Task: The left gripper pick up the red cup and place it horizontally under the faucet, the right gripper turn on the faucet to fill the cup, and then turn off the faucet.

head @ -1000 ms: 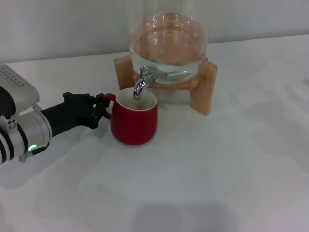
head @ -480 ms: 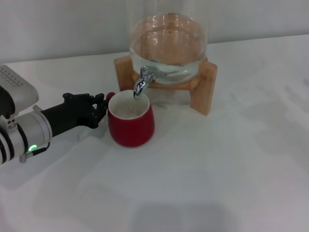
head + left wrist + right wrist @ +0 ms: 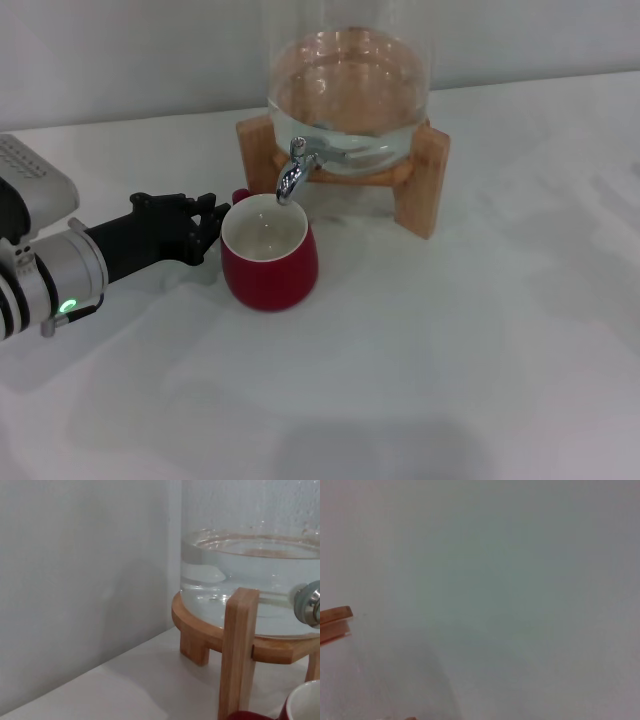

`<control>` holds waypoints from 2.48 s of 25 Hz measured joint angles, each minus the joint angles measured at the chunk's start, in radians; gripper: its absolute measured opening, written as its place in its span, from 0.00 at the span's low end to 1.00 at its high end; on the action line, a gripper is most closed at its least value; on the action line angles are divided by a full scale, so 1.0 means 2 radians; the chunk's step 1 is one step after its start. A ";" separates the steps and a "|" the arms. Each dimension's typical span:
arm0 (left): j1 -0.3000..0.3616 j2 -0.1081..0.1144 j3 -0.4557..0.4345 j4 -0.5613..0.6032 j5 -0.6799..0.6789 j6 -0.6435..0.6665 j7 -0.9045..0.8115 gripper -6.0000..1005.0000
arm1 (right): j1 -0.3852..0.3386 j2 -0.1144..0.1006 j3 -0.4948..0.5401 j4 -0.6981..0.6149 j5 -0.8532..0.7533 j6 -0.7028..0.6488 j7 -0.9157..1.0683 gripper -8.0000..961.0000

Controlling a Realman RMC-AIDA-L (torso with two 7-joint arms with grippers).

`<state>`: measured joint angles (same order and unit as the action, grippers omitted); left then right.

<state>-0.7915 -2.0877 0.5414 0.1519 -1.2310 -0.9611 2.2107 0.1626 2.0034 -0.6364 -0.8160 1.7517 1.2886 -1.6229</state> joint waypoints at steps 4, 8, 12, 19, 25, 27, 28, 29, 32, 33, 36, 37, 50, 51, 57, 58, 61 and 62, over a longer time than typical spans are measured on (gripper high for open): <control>0.005 0.000 -0.001 0.000 -0.002 -0.002 -0.002 0.22 | -0.001 0.000 0.000 0.000 0.000 0.000 0.000 0.80; 0.016 0.000 -0.004 0.004 -0.004 -0.008 -0.021 0.22 | -0.004 0.000 0.000 0.000 0.000 0.001 0.000 0.80; 0.040 0.001 -0.004 0.023 -0.024 -0.036 -0.056 0.23 | -0.005 0.000 0.001 0.001 0.000 0.005 0.001 0.80; 0.121 0.002 -0.001 0.085 -0.118 -0.145 -0.106 0.24 | -0.007 0.000 0.008 0.001 0.000 0.011 0.001 0.80; 0.166 0.002 -0.003 0.132 -0.127 -0.214 -0.152 0.36 | -0.003 0.000 0.011 0.001 -0.001 0.014 0.001 0.80; 0.180 0.002 -0.003 0.148 -0.131 -0.240 -0.162 0.43 | -0.003 0.000 0.011 0.001 -0.002 0.015 0.002 0.80; 0.188 0.002 -0.003 0.158 -0.134 -0.254 -0.169 0.44 | -0.003 0.000 0.011 0.001 -0.002 0.016 0.003 0.80; 0.194 0.002 -0.002 0.165 -0.138 -0.264 -0.175 0.44 | -0.003 0.000 0.011 0.001 -0.002 0.017 0.003 0.80; 0.221 0.002 -0.002 0.190 -0.164 -0.312 -0.196 0.46 | -0.003 0.000 0.012 -0.001 -0.002 0.030 0.005 0.80; 0.230 0.003 -0.002 0.197 -0.173 -0.328 -0.200 0.46 | -0.003 0.000 0.012 -0.002 -0.003 0.034 0.006 0.80; 0.258 0.003 -0.001 0.225 -0.198 -0.392 -0.200 0.46 | -0.004 -0.002 0.012 -0.003 -0.004 0.059 0.007 0.80; 0.267 0.003 -0.002 0.232 -0.207 -0.418 -0.194 0.46 | -0.004 -0.003 0.012 -0.004 -0.004 0.066 0.007 0.80; 0.319 0.004 -0.006 0.213 -0.301 -0.531 -0.126 0.61 | -0.003 -0.008 0.008 -0.005 -0.008 0.112 0.014 0.80; 0.322 0.005 -0.006 0.208 -0.314 -0.527 -0.124 0.63 | -0.003 -0.008 0.008 -0.006 -0.011 0.113 0.015 0.80; 0.331 0.005 -0.006 0.192 -0.352 -0.503 -0.124 0.75 | -0.004 -0.005 0.006 -0.027 -0.037 0.115 0.028 0.80; 0.331 0.005 -0.006 0.191 -0.353 -0.498 -0.124 0.76 | -0.005 -0.003 0.004 -0.041 -0.048 0.116 0.037 0.80; 0.329 0.005 -0.005 0.190 -0.352 -0.477 -0.124 0.78 | -0.008 0.002 -0.033 -0.087 -0.082 0.109 0.074 0.80; 0.327 0.005 -0.003 0.191 -0.350 -0.468 -0.124 0.78 | -0.009 0.002 -0.053 -0.100 -0.087 0.102 0.086 0.80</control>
<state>-0.1370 -2.0775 0.5353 0.5329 -1.9310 -1.8961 1.9623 0.1445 2.0081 -0.7431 -1.0161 1.5776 1.4933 -1.4501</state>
